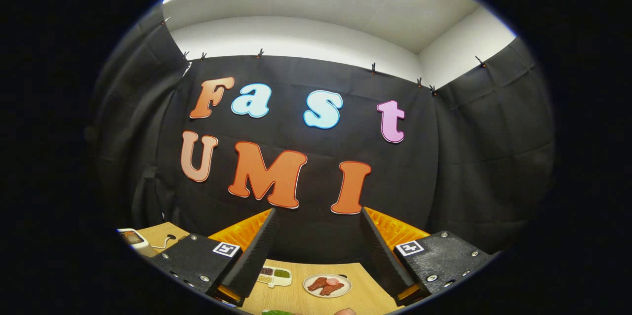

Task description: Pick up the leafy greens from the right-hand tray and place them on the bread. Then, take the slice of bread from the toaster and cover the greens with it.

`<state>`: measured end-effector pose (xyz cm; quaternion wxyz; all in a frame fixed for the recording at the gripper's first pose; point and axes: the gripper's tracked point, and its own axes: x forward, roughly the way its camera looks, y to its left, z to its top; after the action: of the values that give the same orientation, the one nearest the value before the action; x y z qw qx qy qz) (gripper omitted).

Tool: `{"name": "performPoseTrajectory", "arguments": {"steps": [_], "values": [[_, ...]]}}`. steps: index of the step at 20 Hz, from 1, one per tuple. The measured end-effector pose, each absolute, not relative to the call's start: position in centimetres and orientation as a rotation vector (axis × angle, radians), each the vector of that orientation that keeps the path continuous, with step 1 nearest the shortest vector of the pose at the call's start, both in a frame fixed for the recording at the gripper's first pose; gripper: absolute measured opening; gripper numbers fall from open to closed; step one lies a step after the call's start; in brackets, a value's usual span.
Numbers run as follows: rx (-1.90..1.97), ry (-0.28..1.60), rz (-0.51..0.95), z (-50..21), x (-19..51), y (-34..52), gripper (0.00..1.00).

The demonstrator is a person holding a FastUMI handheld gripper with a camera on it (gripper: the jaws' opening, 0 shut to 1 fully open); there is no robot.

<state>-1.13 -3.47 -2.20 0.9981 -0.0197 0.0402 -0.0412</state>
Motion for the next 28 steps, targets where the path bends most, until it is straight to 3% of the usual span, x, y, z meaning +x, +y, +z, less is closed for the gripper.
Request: {"name": "performPoseTrajectory", "arguments": {"steps": [15, 28], "values": [[-0.047, 0.131, -0.067, -4.7, -1.6, -3.3, 0.99], [-0.001, 0.642, 0.044, -21.5, -4.1, -0.3, 0.98]]}}
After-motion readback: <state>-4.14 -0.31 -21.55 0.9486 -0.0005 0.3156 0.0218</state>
